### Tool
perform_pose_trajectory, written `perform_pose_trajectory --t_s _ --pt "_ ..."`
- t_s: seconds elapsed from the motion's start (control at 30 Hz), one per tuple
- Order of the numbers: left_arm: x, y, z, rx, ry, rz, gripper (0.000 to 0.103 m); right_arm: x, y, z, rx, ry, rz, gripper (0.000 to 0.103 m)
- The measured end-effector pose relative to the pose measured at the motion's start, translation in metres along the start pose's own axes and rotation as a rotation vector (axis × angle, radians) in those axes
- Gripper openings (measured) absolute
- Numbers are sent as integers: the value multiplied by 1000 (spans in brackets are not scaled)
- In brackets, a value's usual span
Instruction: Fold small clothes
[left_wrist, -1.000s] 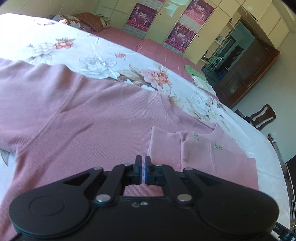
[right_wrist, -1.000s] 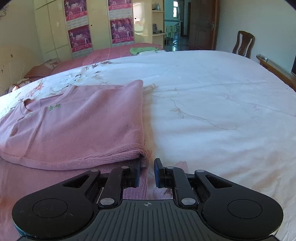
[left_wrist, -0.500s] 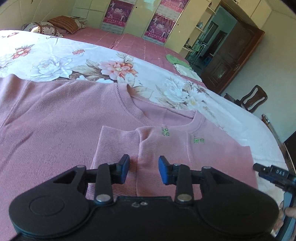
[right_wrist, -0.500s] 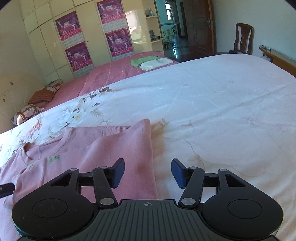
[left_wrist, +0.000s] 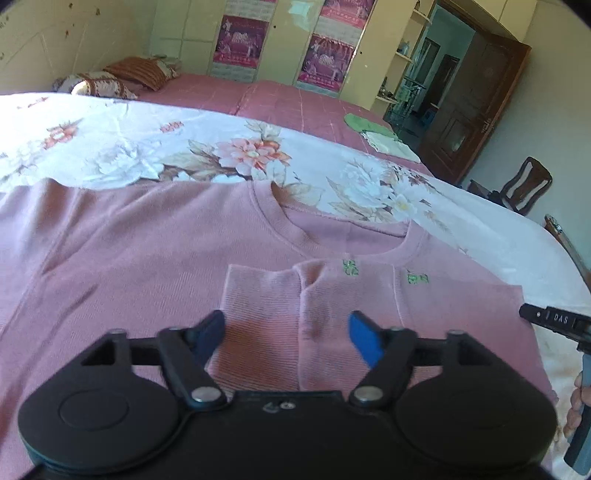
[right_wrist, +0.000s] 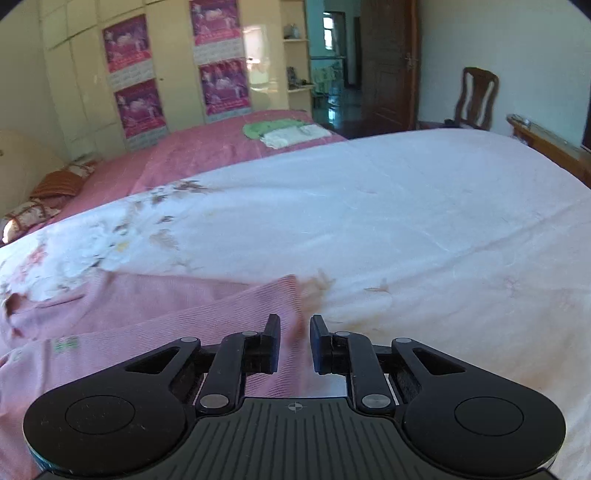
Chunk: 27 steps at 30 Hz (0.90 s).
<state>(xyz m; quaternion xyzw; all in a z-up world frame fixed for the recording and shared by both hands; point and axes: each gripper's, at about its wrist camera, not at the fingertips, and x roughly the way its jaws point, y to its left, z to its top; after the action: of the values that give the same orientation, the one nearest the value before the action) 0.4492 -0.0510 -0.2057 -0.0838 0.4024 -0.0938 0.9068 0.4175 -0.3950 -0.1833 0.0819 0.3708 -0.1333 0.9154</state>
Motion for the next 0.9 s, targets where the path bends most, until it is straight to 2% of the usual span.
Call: perform_pose_trajectory --t_s 0.03,0.07,0.13,0.2,0.27,0.3,0.43,0.6,0.63,0.67,0.7,0.73,0.9 --pt "0 0 -1 19 -2 15 81 6 9 -6 -47 33 -11 17" --pt "3 2 0 30 31 20 71 11 14 -11 -72 60 -35 17" --pt "3 12 0 -2 86 10 57 4 19 -11 -63 53 -53 17" --pt "-10 27 -1 -45 60 20 61 -12 28 -10 -53 24 -14 17" --pt "-25 40 -1 -60 26 45 74 -29 44 -13 -66 9 52 17" --pt "-31 47 0 -63 16 59 76 -36 57 -15 -73 7 90 17" --pt "-50 76 2 -79 17 110 76 -46 110 -34 -132 40 192 18" --pt "-83 134 -2 -155 2 186 77 -52 171 -55 -165 93 312 19" --pt "-90 147 -3 -175 -2 205 78 -57 183 -58 -177 89 330 27" --pt "-96 161 -4 -198 -8 223 79 -61 194 -61 -185 76 347 53" --pt "-104 179 -6 -231 -14 242 79 -66 204 -63 -191 59 358 66" --pt "-110 193 -8 -258 -21 255 79 -69 215 -64 -200 42 372 74" --pt "-139 270 -14 -369 -54 349 79 -78 262 -69 -225 24 410 74"
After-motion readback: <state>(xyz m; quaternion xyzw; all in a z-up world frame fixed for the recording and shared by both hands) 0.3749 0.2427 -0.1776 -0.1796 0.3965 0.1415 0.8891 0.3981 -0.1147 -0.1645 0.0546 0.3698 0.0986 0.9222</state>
